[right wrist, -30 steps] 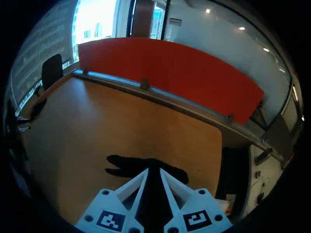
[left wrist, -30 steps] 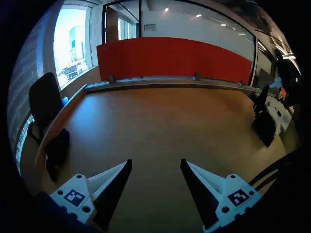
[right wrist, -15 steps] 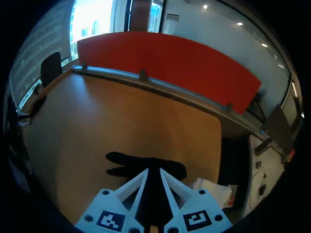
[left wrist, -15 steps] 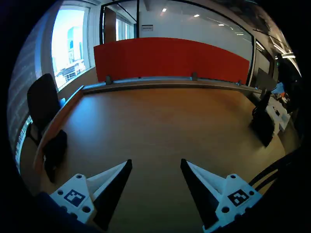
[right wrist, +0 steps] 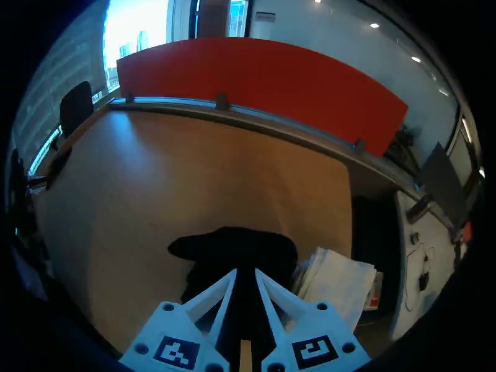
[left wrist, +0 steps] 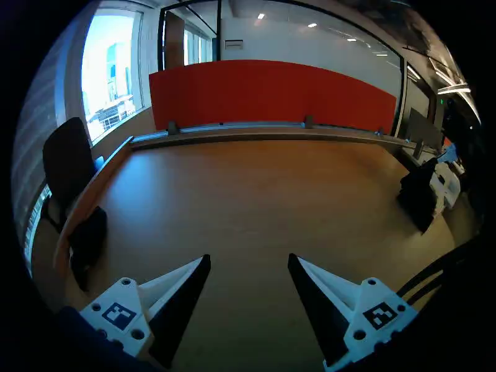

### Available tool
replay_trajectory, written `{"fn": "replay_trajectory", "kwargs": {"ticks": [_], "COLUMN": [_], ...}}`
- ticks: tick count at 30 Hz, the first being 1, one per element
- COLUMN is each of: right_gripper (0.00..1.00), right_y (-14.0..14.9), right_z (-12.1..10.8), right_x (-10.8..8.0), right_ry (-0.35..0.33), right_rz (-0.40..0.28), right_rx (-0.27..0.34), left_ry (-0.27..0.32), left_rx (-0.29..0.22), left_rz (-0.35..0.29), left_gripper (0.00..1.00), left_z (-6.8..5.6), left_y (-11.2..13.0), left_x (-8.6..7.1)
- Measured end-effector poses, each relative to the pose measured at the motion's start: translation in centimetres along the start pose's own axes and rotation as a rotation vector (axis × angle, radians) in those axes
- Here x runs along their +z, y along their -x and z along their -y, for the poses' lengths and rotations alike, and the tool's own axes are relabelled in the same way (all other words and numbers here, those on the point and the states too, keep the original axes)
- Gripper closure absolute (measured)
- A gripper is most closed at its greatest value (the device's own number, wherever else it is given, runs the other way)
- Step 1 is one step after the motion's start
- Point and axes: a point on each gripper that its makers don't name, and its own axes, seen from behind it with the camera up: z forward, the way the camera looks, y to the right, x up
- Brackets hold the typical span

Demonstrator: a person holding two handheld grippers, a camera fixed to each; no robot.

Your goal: Fold towel

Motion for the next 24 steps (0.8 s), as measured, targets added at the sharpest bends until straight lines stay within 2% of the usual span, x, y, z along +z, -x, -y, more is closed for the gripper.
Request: {"fn": "replay_trajectory", "kwargs": {"ticks": [10, 24], "right_gripper": [0.95, 0.95], "right_y": [2.2, 8.6], "right_z": [0.0, -1.8], "right_x": [-0.4, 0.8], "right_ry": [0.026, 0.068], "right_rz": [0.026, 0.129], "right_rx": [0.020, 0.122], "left_ry": [0.007, 0.004], "left_rx": [0.003, 0.012], "left_rz": [-0.006, -0.003], "left_gripper": [0.07, 0.07], "left_z": [-0.2, 0.1], "left_y": [-0.1, 0.3], "left_x": [-0.2, -0.7]}}
